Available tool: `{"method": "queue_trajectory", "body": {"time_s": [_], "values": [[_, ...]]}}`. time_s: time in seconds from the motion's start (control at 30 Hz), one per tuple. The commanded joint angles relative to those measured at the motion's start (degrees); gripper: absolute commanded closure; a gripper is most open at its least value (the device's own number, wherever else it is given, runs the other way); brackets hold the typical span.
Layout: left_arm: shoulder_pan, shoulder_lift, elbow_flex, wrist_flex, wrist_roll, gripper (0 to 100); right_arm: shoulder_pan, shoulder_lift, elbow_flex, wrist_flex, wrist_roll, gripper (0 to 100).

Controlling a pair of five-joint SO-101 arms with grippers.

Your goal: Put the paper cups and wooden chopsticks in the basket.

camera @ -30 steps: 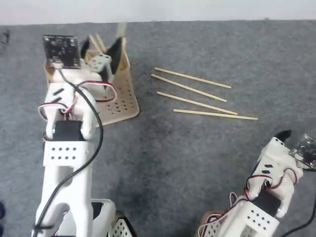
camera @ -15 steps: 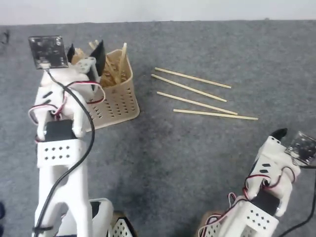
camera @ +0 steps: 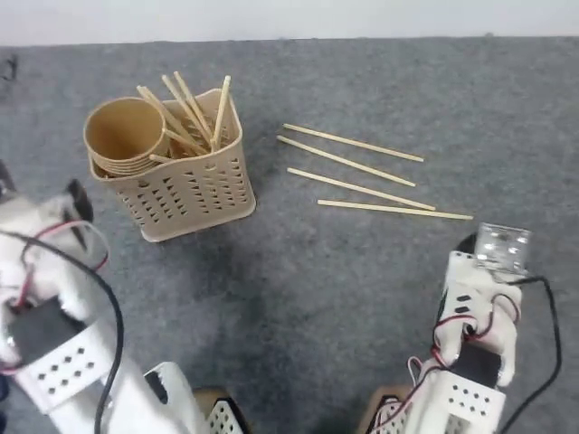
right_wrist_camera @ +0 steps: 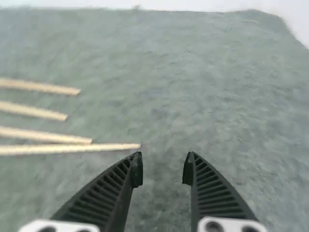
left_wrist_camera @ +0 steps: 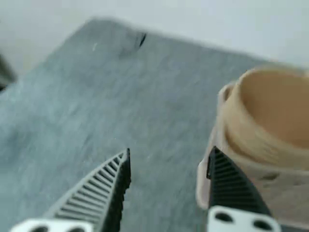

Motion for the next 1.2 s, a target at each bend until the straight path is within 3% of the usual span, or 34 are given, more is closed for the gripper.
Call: {"method": "queue_trajectory", "body": {"time_s": [0.0, 0.23, 0.43, 0.57, 0.67, 0.93, 1.17], "values": [[-2.11, -2.81, 6.46, 0.7, -0.88, 76, -4.09, -0.66, -1.23, 2.33, 3.78, 85.2], [-2.46, -8.62, 22.2, -1.05, -0.7, 76, -10.15, -0.04, -18.37, 16.22, 2.46, 85.2], [-2.37, -15.91, 34.77, -8.18, -3.96, 76, -19.47, 8.66, -27.25, 18.51, 8.35, 85.2], [-1.58, -21.54, 41.19, -10.73, -7.3, 76, -20.0, 25.63, -37.1, 16.84, 8.7, 85.2], [1.49, -25.76, 42.59, -8.0, -7.3, 76, -20.97, 41.27, -48.97, 17.8, 9.58, 85.2], [3.87, -36.4, 46.64, -4.75, -7.56, 76, -25.89, 80.13, -82.73, 31.96, 26.9, 85.2], [5.01, -43.34, 48.84, -2.29, -7.65, 76, -25.8, 102.73, -98.2, 35.65, 37.71, 85.2]]}}
